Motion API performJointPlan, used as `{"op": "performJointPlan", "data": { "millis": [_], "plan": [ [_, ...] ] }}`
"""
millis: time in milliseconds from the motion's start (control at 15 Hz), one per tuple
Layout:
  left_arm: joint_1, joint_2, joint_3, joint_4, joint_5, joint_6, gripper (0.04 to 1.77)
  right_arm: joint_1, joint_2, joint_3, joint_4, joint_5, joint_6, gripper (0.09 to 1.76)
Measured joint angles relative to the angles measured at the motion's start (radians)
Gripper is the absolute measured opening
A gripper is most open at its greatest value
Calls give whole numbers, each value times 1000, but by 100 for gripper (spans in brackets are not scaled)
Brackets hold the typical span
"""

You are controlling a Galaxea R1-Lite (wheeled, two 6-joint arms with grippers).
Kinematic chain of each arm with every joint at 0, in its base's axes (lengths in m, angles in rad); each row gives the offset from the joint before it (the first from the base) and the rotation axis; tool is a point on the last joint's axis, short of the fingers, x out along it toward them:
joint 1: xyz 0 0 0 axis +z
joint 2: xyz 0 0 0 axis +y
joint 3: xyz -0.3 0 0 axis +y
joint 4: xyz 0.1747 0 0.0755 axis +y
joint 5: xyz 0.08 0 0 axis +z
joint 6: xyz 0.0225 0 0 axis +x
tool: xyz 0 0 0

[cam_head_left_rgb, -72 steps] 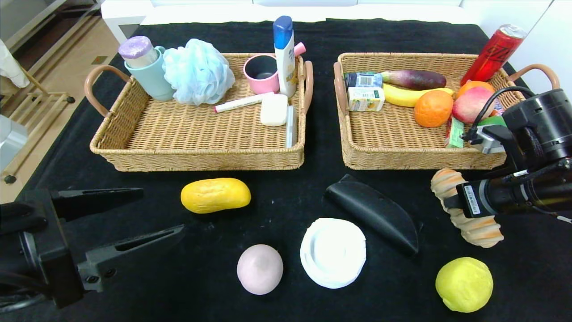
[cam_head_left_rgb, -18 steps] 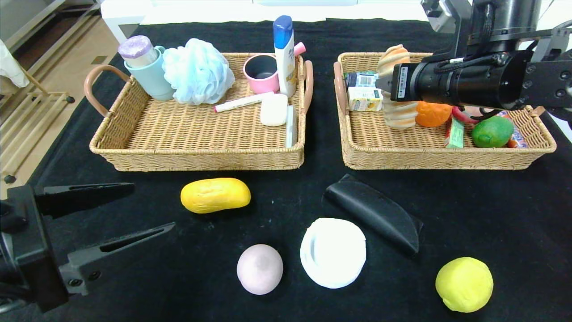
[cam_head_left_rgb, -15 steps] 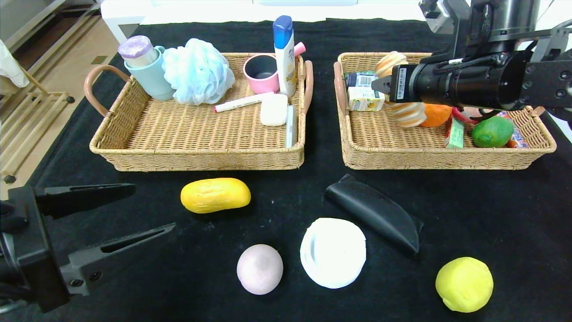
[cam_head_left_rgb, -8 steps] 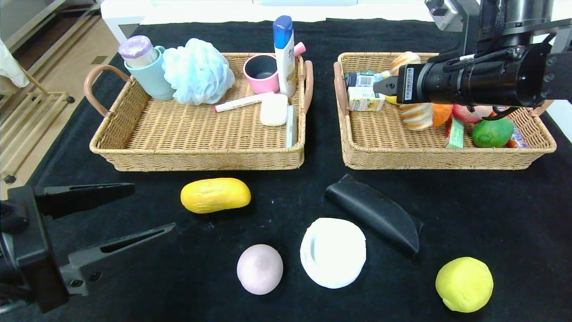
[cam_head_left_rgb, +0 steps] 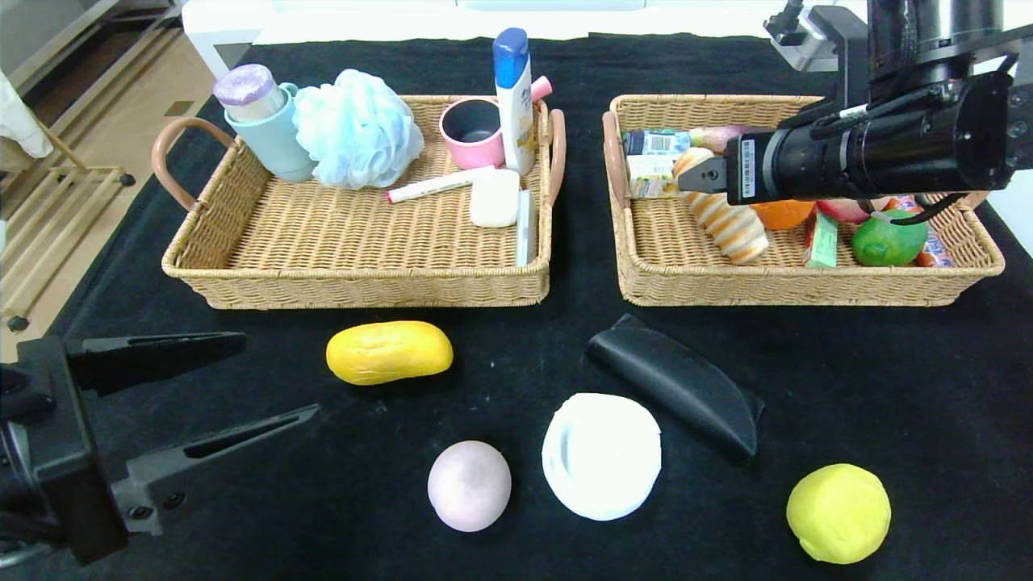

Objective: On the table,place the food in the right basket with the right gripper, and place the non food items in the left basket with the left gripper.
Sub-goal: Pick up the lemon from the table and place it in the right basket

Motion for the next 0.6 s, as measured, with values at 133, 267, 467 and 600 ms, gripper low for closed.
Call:
{"op": "performJointPlan", "data": {
  "millis": [133, 267, 467, 600],
  "plan": [
    [0, 1, 0, 0, 0, 0, 172, 0, -5, -31, 52, -3, 3, 167],
    [0, 2, 1, 0, 0, 0, 172, 3, -30, -27, 129, -9, 8, 168],
    [0, 0, 1, 0, 0, 3, 172, 18, -101, -5, 354, -43, 113, 169],
    [-1, 0, 1, 2, 0, 7, 172, 45, -154, 13, 508, -60, 293, 169]
  ]
}}
